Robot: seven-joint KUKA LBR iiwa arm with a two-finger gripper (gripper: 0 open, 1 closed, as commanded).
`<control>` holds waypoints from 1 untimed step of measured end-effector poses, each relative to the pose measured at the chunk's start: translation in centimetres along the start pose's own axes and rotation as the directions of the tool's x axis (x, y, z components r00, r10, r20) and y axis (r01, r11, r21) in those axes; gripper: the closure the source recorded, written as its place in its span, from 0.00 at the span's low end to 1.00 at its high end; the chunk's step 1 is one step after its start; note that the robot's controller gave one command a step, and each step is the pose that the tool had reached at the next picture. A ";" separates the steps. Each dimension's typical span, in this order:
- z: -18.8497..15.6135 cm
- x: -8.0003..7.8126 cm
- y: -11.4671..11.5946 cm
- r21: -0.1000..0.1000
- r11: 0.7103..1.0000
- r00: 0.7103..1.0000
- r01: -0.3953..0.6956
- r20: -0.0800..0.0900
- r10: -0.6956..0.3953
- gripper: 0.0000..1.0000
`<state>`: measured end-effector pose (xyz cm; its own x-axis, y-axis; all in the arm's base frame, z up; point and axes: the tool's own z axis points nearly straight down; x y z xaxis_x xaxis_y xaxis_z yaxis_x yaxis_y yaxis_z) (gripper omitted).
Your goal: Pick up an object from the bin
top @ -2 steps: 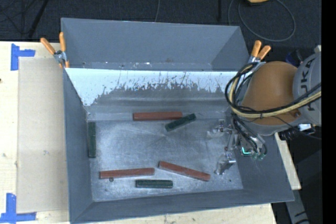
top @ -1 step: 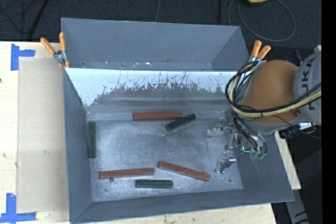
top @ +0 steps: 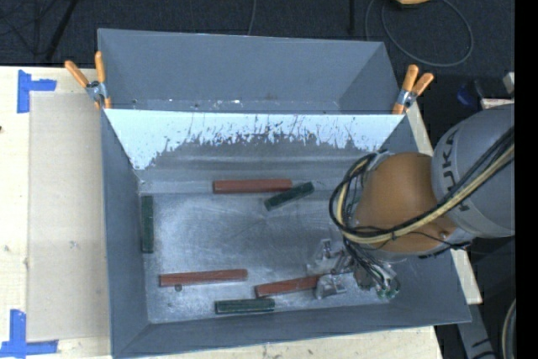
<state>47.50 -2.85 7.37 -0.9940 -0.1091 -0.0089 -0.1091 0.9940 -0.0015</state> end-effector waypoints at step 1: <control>0.0 0.0 0.0 0.000 1.000 1.000 0.002 0.000 -0.002 1.00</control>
Offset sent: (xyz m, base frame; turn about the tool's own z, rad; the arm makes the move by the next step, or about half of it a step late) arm 0.0036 0.0101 0.1400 -0.2813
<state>47.50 -2.85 7.37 -0.9938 -0.1107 -0.0090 -0.1107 0.9939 -0.0017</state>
